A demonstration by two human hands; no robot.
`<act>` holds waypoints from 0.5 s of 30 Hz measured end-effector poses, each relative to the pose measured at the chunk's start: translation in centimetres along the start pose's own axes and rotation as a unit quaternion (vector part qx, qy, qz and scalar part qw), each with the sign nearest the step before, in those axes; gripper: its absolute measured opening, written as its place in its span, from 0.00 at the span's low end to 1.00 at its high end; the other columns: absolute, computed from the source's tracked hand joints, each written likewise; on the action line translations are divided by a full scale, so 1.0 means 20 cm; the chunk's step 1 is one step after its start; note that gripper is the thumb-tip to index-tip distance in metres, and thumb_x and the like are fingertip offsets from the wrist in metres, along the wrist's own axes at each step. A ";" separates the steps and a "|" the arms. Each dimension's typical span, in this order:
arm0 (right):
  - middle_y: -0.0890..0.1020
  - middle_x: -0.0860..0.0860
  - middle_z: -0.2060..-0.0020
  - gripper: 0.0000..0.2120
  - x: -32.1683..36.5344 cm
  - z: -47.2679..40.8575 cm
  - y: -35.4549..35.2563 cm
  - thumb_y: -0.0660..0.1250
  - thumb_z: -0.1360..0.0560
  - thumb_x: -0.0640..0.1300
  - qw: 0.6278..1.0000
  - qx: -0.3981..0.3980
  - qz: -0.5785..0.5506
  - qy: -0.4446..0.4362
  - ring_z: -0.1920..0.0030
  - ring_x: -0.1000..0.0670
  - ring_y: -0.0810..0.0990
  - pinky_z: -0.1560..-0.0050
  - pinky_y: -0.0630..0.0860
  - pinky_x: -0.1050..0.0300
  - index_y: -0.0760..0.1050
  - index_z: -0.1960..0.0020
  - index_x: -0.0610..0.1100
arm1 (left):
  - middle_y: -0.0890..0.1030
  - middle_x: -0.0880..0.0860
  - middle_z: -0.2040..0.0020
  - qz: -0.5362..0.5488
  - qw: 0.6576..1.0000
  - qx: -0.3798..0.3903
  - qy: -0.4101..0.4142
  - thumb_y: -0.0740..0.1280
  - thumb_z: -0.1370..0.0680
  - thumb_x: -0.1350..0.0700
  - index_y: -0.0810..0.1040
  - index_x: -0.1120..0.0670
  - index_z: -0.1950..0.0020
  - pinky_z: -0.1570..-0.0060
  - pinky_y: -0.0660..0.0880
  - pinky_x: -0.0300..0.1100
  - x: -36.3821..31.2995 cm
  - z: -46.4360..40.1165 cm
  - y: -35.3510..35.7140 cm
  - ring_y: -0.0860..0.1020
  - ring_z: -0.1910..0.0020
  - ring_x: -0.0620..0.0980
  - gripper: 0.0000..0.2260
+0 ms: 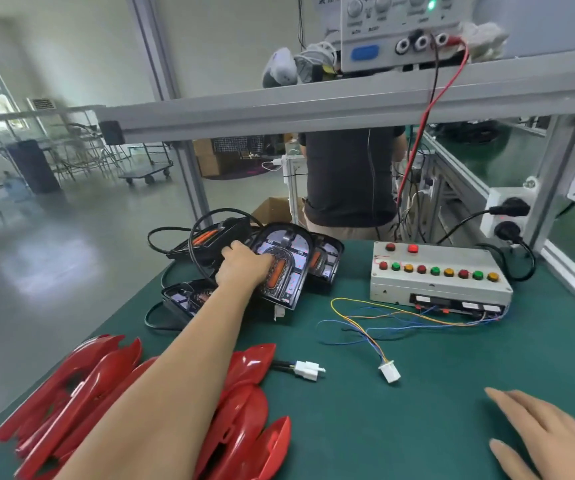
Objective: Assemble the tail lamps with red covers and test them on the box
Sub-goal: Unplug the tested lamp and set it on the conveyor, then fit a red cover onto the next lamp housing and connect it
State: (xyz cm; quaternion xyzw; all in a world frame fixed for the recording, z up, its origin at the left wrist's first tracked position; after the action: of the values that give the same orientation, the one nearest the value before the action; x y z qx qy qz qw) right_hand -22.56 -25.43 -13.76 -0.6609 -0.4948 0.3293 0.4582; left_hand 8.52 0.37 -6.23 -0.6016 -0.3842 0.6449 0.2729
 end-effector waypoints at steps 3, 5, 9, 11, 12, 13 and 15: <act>0.85 0.41 0.63 0.30 -0.01 0.00 0.07 0.53 0.29 0.60 0.999 0.025 -0.024 -0.009 0.66 0.36 0.85 0.66 0.71 0.20 0.85 0.53 0.40 | 0.68 0.63 0.32 0.011 1.000 -0.023 0.008 0.62 0.23 0.46 0.63 0.63 0.31 0.39 0.68 0.52 0.01 -0.02 0.00 0.70 0.36 0.64 0.27; 0.85 0.42 0.62 0.31 -0.02 0.00 0.06 0.51 0.27 0.62 0.999 0.025 -0.019 -0.010 0.65 0.36 0.85 0.66 0.72 0.21 0.85 0.52 0.41 | 0.72 0.63 0.35 0.019 0.999 -0.029 0.013 0.60 0.21 0.50 0.68 0.63 0.35 0.41 0.69 0.51 0.03 -0.03 0.00 0.72 0.38 0.64 0.21; 0.85 0.43 0.62 0.26 0.01 -0.01 0.02 0.53 0.31 0.57 0.999 0.022 0.036 -0.012 0.67 0.40 0.85 0.65 0.71 0.23 0.84 0.52 0.43 | 0.79 0.64 0.46 0.055 0.995 -0.072 0.049 0.57 0.20 0.54 0.76 0.64 0.48 0.49 0.71 0.49 0.01 0.02 -0.02 0.76 0.46 0.64 0.15; 0.85 0.44 0.59 0.27 0.03 -0.03 -0.03 0.55 0.34 0.57 0.999 0.030 0.012 -0.003 0.65 0.40 0.85 0.62 0.73 0.25 0.83 0.48 0.44 | 0.79 0.65 0.51 0.098 0.988 -0.098 0.074 0.56 0.20 0.54 0.75 0.65 0.52 0.52 0.71 0.50 -0.02 0.08 -0.06 0.76 0.50 0.65 0.15; 0.85 0.44 0.57 0.26 0.05 -0.04 -0.06 0.57 0.33 0.57 0.998 0.039 -0.039 -0.006 0.62 0.40 0.85 0.60 0.75 0.27 0.82 0.46 0.45 | 0.79 0.65 0.55 0.137 0.981 -0.105 0.090 0.56 0.20 0.54 0.75 0.65 0.55 0.55 0.71 0.51 -0.04 0.11 -0.08 0.75 0.54 0.65 0.15; 0.85 0.46 0.53 0.22 0.06 -0.05 -0.08 0.59 0.30 0.57 0.994 0.021 -0.105 -0.006 0.57 0.41 0.85 0.55 0.77 0.34 0.81 0.43 0.48 | 0.77 0.62 0.62 0.191 0.971 -0.103 0.103 0.57 0.20 0.55 0.74 0.62 0.61 0.59 0.70 0.51 -0.07 0.15 -0.11 0.73 0.59 0.65 0.15; 0.81 0.55 0.43 0.15 0.10 -0.07 -0.16 0.64 0.25 0.60 0.948 0.028 -0.315 0.034 0.43 0.55 0.80 0.43 0.74 0.57 0.74 0.40 0.59 | 0.70 0.51 0.72 0.312 0.939 -0.083 0.122 0.58 0.21 0.56 0.67 0.55 0.71 0.66 0.64 0.45 -0.14 0.28 -0.15 0.68 0.66 0.56 0.17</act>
State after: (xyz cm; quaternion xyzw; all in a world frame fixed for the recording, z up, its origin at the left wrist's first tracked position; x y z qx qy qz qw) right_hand -21.80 -23.59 -10.26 -0.4695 -0.6521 0.1592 0.5736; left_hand 3.07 -1.14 -2.22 -0.7858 -0.1937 0.5850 0.0520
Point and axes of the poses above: each hand's wrist, its own z-axis away from the middle knuckle, its own y-axis out of the palm, x = y × z, the point moved 2 cm from there along -z, towards the middle knuckle
